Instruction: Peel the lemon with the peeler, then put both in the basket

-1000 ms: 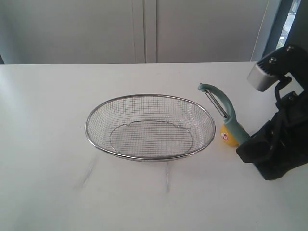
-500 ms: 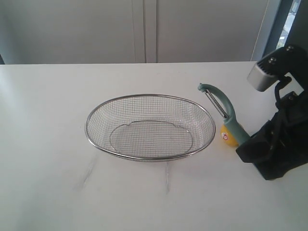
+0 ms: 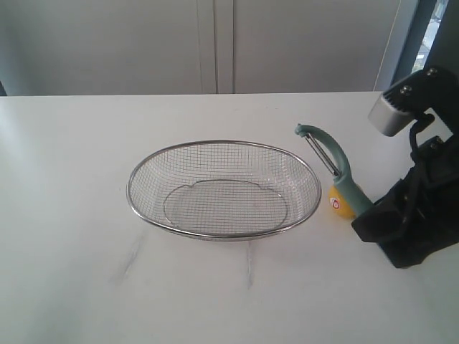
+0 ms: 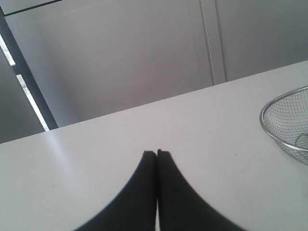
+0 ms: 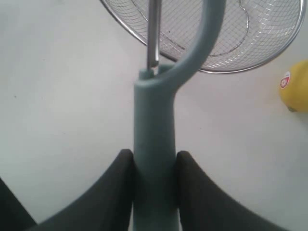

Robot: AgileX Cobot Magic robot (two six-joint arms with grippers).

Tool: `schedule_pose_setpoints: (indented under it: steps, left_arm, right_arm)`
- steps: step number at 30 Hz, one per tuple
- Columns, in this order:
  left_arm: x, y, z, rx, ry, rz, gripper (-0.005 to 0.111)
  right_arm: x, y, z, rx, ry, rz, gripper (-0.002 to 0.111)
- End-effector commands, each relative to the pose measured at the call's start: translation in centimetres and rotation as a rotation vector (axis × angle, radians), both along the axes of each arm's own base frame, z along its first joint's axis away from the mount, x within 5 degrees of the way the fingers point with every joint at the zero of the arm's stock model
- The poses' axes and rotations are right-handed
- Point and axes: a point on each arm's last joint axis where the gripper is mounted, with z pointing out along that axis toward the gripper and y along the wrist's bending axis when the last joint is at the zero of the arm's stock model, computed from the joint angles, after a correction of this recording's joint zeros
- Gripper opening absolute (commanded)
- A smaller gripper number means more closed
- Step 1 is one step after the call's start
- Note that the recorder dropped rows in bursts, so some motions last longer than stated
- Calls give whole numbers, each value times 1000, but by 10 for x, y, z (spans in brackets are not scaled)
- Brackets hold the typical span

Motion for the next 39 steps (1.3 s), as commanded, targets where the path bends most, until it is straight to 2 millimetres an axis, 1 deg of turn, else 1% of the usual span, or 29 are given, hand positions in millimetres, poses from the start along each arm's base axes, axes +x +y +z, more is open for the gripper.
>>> schedule_pose_setpoints:
  steps: [1,5,11,15,24,26,28,31,33,39]
  left_arm:
    - [0,0,4,-2,-56,-3,0]
    - [-1,1,11,-20,-132,5,0]
    - [-4,3,28,-52,-315,22,0]
    - [-6,4,33,-100,-365,19,0]
    - [-11,5,43,-115,-498,29,0]
    - [-12,6,45,-163,-515,18,0]
    - [-12,6,46,-266,-509,-10,0]
    - [-11,5,43,-372,-469,-38,0]
    - [-10,5,43,-410,-423,-46,0]
    - [-9,3,59,-451,-286,-54,0]
  right_arm:
    - [0,0,0,5,-4,3,0]
    - [0,0,0,5,-4,3,0]
    - [0,0,0,5,-4,3,0]
    - [0,0,0,5,-4,3,0]
    - [0,0,0,5,-4,3,0]
    - [0,0,0,5,-4,3,0]
    - [0,0,0,5,-4,3,0]
    - [0,0,0,5,-4,3,0]
    - [0,0,0,5,-4,3,0]
    - [1,0,0,6,-6,2,0]
